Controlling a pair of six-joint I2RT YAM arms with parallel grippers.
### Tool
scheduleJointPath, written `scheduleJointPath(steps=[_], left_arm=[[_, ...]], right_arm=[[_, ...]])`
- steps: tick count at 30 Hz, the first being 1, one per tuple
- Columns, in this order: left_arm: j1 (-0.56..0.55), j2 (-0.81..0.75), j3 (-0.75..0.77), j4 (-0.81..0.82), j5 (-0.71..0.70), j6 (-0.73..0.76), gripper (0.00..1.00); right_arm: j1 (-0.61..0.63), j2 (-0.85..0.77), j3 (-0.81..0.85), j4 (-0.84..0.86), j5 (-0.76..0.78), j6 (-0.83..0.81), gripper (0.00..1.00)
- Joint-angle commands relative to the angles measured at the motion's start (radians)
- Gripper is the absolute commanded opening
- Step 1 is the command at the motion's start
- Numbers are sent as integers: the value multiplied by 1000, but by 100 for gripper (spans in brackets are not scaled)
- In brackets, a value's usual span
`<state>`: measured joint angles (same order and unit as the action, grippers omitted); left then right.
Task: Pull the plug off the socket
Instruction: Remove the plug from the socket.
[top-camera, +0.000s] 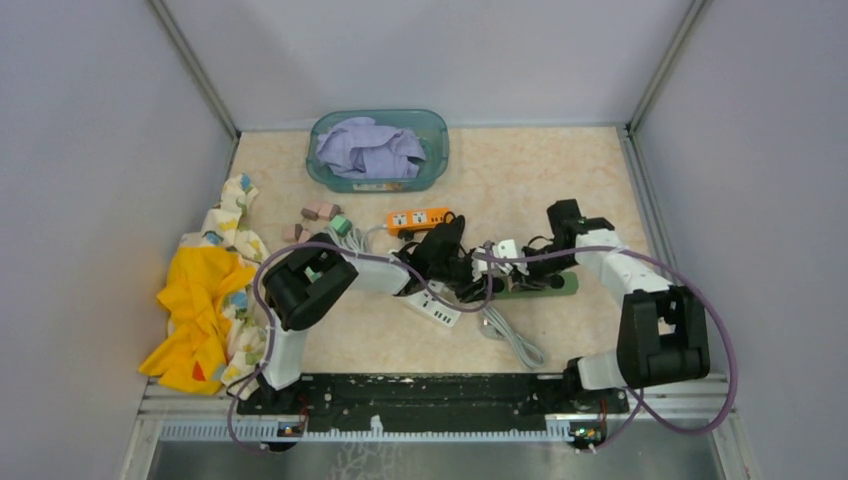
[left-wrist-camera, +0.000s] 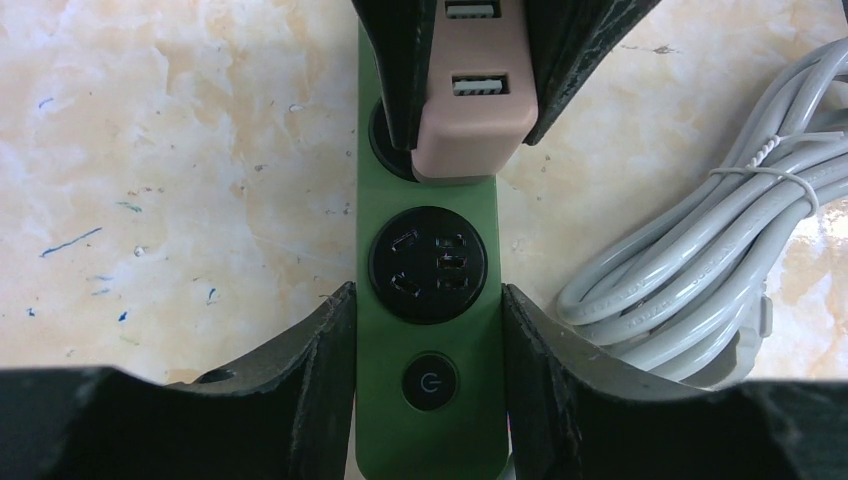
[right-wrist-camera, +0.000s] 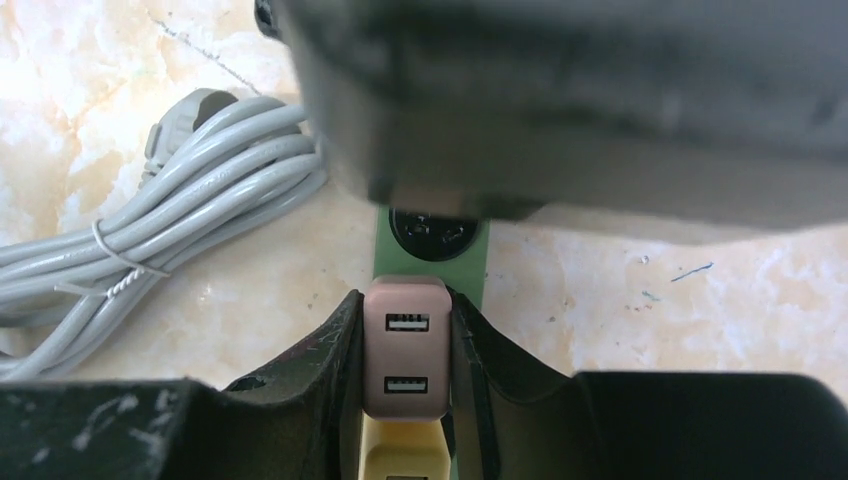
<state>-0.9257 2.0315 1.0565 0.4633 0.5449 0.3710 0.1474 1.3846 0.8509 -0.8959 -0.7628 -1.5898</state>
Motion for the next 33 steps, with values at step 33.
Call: scheduleJointPath(steps=[33], left_arm=[[27, 75, 32, -109, -6, -8, 0]], right_arm=[[-25, -81, -10, 326, -256, 429, 0]])
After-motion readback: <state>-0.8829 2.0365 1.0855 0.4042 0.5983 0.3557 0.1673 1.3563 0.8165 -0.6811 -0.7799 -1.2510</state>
